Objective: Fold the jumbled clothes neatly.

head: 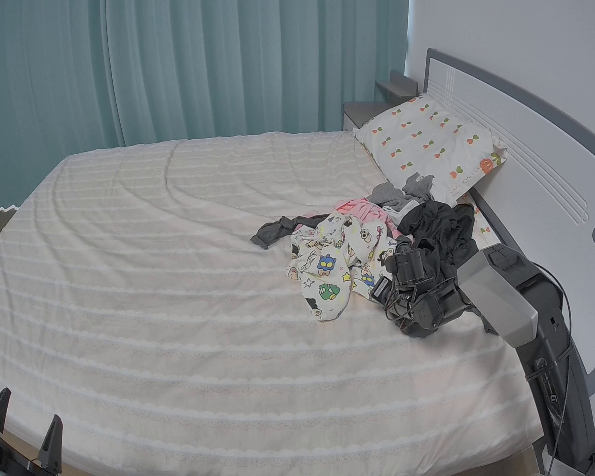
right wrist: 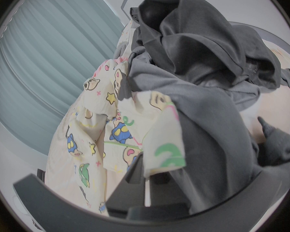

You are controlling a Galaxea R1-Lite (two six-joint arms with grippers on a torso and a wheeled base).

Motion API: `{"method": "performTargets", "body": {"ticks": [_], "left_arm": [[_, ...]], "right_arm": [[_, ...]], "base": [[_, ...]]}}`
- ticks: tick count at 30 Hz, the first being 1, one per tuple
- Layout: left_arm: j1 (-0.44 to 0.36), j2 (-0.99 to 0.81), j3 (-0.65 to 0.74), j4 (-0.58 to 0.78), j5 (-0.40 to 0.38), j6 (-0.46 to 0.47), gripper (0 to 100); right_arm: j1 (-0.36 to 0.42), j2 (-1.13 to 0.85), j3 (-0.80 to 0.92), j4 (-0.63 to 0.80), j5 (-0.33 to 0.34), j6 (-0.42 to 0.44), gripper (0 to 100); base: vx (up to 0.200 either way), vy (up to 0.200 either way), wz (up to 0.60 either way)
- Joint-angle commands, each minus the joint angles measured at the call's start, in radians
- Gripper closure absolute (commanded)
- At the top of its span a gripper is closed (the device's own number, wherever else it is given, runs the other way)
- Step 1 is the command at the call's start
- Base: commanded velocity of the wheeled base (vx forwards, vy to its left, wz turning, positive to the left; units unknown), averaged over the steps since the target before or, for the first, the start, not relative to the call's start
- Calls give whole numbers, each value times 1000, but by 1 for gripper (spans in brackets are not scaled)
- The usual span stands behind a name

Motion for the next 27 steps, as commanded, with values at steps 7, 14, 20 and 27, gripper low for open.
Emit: {"method": "performTargets", "body": {"ticks": [7,14,20,27], "left_arm": [[0,-16,18,0,0,0,0],[0,-16,18,0,0,0,0],[0,-16,18,0,0,0,0],[0,-16,18,0,0,0,0]], "right_arm": [[-16,-219,306,-11,107,-5,100],[-45,-326,510,-22,184,-82,100],[-56,-403,668,-22,250,-164,100],[-58,-439,765,-21,285,-230,100]], "base": [[0,0,0],[0,0,0],[0,0,0],[0,0,0]]}}
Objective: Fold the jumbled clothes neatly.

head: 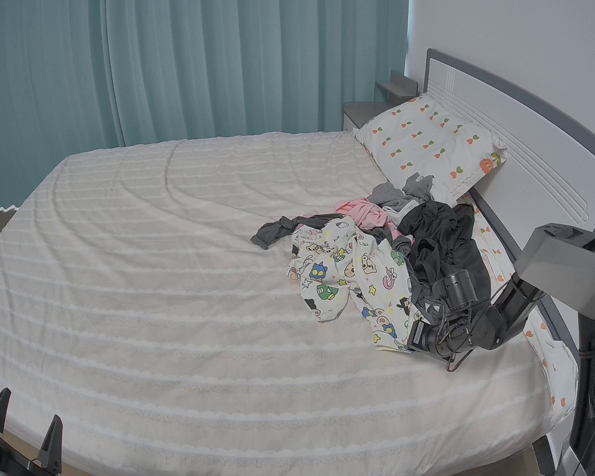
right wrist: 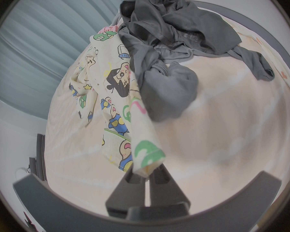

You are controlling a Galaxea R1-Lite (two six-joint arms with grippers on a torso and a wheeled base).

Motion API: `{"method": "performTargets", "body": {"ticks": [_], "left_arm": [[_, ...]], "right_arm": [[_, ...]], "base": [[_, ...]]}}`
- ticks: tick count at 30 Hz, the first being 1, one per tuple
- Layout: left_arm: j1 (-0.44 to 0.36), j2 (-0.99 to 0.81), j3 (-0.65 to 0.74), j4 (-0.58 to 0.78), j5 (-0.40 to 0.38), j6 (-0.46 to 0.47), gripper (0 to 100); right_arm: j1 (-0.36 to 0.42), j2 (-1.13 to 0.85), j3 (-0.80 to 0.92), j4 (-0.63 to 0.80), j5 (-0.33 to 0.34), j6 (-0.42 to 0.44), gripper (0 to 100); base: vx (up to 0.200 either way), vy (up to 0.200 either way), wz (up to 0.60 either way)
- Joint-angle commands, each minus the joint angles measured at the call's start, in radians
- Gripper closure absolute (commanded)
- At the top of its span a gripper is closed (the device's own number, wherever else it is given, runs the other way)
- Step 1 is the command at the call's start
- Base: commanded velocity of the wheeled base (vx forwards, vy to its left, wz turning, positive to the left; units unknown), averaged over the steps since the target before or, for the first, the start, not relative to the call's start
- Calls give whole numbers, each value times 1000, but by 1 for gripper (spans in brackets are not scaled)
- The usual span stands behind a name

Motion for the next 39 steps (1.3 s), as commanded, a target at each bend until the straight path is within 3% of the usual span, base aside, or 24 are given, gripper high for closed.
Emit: {"method": "performTargets", "body": {"ticks": [1,21,27,30,35,39], "left_arm": [[0,-16,18,0,0,0,0],[0,-16,18,0,0,0,0],[0,-16,18,0,0,0,0],[0,-16,18,0,0,0,0],[0,-16,18,0,0,6,0],[-3,-2,18,0,-3,6,0]], "right_arm": [[-2,-57,66,1,10,-34,100],[9,-195,400,1,13,-292,100],[10,-319,478,-28,93,-289,100],[6,-427,538,-114,179,-267,100],[10,-497,586,-258,194,-212,100],[41,-558,607,-470,197,-114,100]], "base": [[0,0,0],[0,0,0],[0,0,0],[0,0,0],[0,0,0],[0,0,0]]}}
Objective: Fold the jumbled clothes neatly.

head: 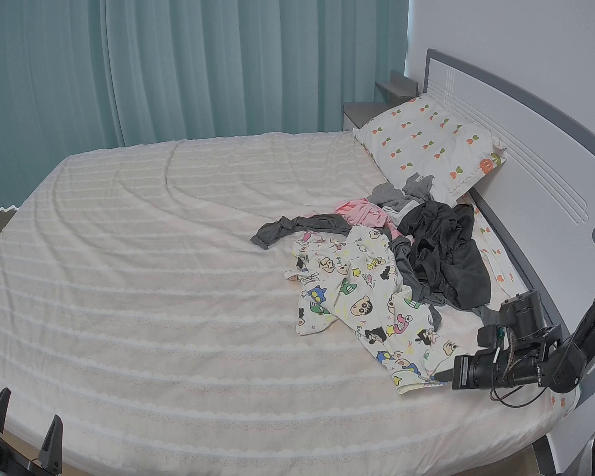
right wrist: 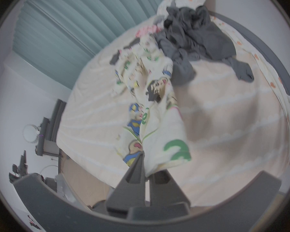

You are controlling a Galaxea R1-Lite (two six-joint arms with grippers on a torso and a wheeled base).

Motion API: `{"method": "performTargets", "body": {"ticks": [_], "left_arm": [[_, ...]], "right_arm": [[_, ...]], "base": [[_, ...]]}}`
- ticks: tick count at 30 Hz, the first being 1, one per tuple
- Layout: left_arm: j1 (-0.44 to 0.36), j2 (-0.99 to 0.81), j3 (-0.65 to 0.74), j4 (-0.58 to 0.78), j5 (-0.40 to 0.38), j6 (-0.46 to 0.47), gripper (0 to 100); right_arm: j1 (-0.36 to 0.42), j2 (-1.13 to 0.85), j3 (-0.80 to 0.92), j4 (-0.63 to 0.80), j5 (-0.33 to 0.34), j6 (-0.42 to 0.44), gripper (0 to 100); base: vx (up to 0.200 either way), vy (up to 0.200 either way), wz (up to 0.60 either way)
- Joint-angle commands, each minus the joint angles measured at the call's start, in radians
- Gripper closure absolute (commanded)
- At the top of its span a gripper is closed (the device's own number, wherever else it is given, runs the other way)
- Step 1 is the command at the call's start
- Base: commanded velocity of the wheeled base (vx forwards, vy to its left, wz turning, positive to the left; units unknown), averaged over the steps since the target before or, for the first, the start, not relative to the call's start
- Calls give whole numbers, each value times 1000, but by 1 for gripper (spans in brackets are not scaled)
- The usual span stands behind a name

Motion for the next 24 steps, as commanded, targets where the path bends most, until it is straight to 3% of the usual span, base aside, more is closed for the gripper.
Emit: {"method": "performTargets", "body": {"ticks": [1,5,6,10,12,14,16,17,18,19,20,24], "left_arm": [[-6,13,18,-1,-2,-2,0],[-15,31,18,-1,-3,1,0],[-27,38,18,-1,-3,1,0],[-46,57,5,-5,-8,7,0],[-55,134,-122,-51,-29,-45,0],[-58,291,-294,-117,-45,-180,0],[-56,360,-337,-139,-68,-203,0],[-73,461,-363,-148,-147,-190,0],[-73,461,-363,-148,-147,-190,0],[-113,577,-355,-143,-272,-182,0],[-136,627,-352,-142,-319,-180,0],[-247,832,-355,-154,-407,-185,0]], "right_arm": [[41,-125,39,-190,11,104,100],[71,-133,30,-348,1,147,100],[88,-132,24,-454,-2,158,100],[117,-135,2,-566,0,161,100],[148,-136,-12,-584,-2,162,100],[168,-148,-53,-587,-2,161,100],[180,-156,-78,-583,-2,159,100],[211,-168,-124,-577,-2,159,100],[211,-168,-124,-577,-2,159,100],[248,-175,-188,-548,-2,158,100],[260,-181,-220,-522,-2,158,100],[285,-231,-317,-406,1,164,100]], "base": [[0,0,0],[0,0,0],[0,0,0],[0,0,0],[0,0,0],[0,0,0],[0,0,0],[0,0,0],[0,0,0],[0,0,0],[0,0,0],[0,0,0]]}}
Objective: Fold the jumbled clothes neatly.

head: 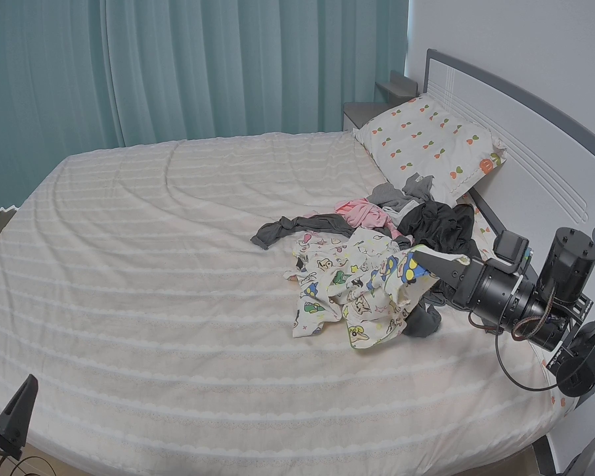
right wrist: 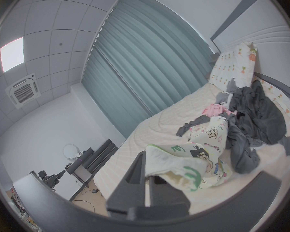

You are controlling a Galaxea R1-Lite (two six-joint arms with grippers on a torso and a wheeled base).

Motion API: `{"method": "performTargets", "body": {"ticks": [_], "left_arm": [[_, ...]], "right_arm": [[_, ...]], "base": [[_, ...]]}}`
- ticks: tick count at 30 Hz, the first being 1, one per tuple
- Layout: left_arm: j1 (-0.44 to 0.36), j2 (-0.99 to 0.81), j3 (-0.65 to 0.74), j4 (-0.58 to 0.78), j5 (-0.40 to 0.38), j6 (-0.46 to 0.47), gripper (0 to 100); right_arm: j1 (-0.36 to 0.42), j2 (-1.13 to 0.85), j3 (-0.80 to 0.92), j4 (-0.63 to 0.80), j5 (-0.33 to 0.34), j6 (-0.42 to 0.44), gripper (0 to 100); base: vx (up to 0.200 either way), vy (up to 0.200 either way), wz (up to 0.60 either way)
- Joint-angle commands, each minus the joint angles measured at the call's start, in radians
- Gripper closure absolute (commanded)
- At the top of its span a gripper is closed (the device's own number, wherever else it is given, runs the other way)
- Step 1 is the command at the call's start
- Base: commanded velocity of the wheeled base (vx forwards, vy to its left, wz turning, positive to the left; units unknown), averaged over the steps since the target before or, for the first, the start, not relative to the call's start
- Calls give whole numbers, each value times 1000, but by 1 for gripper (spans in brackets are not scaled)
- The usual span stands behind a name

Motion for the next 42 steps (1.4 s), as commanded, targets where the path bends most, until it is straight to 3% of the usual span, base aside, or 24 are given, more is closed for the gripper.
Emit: {"method": "performTargets", "body": {"ticks": [1,5,13,24,27,36,39,40,42], "left_arm": [[-209,560,-111,-53,-210,-45,0],[-329,793,-108,-105,-208,-44,0],[-365,1198,-74,-419,-205,-81,0],[-382,1492,-37,-696,-145,-90,0],[-382,1505,-34,-709,-145,-90,0],[-464,1692,-32,-973,-131,-225,0],[-477,1733,-32,-1024,-104,-234,0],[-502,1802,-35,-1119,-56,-274,0],[-513,1850,-37,-1186,-19,-294,0]], "right_arm": [[111,-101,-236,162,4,8,100],[167,-142,-310,259,1,9,100],[213,-176,-406,352,-1,28,100],[238,-188,-477,420,-1,31,100],[242,-187,-475,421,-1,31,100],[282,-152,-549,480,-2,32,100],[288,-144,-551,480,-14,31,100],[292,-124,-558,478,-45,31,100],[290,-116,-563,478,-47,31,100]], "base": [[0,0,0],[0,0,0],[0,0,0],[0,0,0],[0,0,0],[0,0,0],[0,0,0],[0,0,0],[0,0,0]]}}
